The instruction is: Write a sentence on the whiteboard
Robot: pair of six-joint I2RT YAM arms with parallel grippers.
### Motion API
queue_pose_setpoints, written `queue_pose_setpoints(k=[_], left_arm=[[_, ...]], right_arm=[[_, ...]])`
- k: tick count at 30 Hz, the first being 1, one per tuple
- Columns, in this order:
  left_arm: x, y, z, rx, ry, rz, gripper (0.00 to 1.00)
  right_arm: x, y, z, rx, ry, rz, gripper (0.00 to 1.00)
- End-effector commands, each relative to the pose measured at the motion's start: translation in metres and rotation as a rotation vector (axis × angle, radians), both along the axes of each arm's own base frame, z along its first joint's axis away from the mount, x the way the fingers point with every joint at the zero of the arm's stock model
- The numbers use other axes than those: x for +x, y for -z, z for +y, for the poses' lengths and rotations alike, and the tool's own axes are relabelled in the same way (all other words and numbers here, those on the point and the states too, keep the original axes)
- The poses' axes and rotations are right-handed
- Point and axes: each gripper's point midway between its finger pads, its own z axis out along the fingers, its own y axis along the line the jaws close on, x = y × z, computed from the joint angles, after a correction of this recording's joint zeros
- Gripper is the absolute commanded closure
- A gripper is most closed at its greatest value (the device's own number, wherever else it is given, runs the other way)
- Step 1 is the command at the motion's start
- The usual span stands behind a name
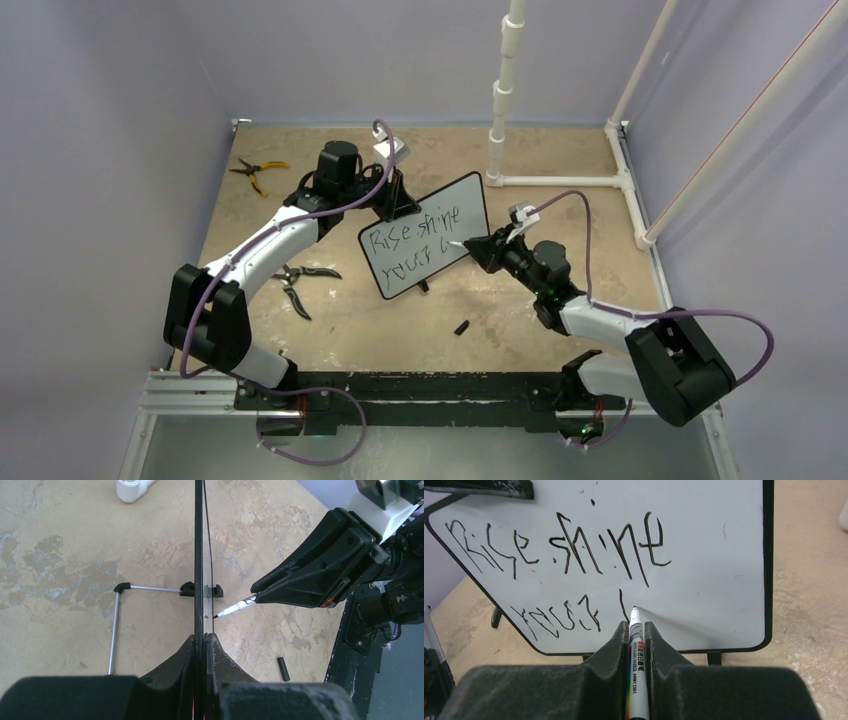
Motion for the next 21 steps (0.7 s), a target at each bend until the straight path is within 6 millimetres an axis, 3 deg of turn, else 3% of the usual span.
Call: queue_pose_setpoints(k=[1,21], left_arm=[[-0.009,-0.01,-0.006,-0.027,0.045,-0.032,1.0],[-0.009,-0.01,-0.007,-0.03,0.049,-0.029,1.0]], right_arm=[[0.006,-0.025,-0.003,0.027,0.028,-0.085,1.0],[0.015,-0.004,-0.004,-0.01,0.057,-0.014,1.0]])
